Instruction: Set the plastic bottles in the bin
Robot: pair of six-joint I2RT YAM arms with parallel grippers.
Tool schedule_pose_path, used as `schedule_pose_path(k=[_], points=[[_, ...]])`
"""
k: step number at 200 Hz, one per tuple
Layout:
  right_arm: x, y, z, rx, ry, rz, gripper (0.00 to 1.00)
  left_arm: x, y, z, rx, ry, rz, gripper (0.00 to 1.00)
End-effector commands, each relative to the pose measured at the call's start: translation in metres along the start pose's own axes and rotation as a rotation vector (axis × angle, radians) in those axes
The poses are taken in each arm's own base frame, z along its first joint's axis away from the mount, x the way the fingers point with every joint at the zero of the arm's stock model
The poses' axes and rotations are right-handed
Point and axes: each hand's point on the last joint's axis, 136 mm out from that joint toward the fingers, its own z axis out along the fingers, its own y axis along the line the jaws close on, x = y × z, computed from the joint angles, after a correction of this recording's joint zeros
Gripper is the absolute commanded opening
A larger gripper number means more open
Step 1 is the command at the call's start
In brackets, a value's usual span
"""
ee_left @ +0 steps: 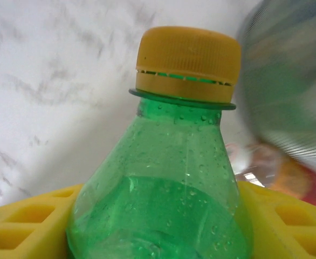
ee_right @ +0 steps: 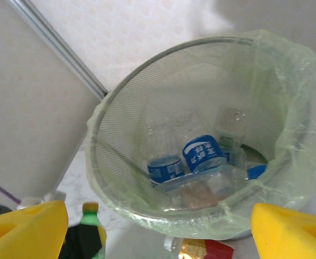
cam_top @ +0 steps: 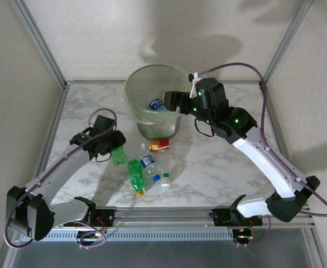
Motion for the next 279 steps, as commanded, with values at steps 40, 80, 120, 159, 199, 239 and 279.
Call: schedule_pose_path(k=[40,80,120,159,199,239,279], points=[[0.000,0.055,-0.005,-0.273,0.056,-0.033,0.93,-0.094,-0.076,-0.120,0.244,-0.215,-0.018,0.55],[0.001,0.081,-0.005,-0.393,0.102,-0.047,0.99,-0.123,-0.141,-0.174,0.497,-0.237,-0.008,0.55],[-0.002,0.104,-0.007,-0.501,0.119,-0.047,0.99,-0.125,-0.199,-0.200,0.794,-0.168,-0.010,0.55],[-0.002,0.119,-0.001,-0.548,0.139,-0.047,0.99,-0.126,-0.229,-0.218,0.977,-0.123,-0.018,0.54],[-0.006,0.130,0.005,-0.565,0.141,-0.055,0.99,-0.122,-0.242,-0.227,1.055,-0.089,-0.003,0.55],[-0.004,0.143,0.012,-0.598,0.158,-0.070,0.99,-0.119,-0.246,-0.232,1.090,-0.074,-0.004,0.55],[-0.004,0.154,0.014,-0.636,0.164,-0.082,0.96,-0.113,-0.246,-0.233,1.127,-0.052,-0.012,0.55]])
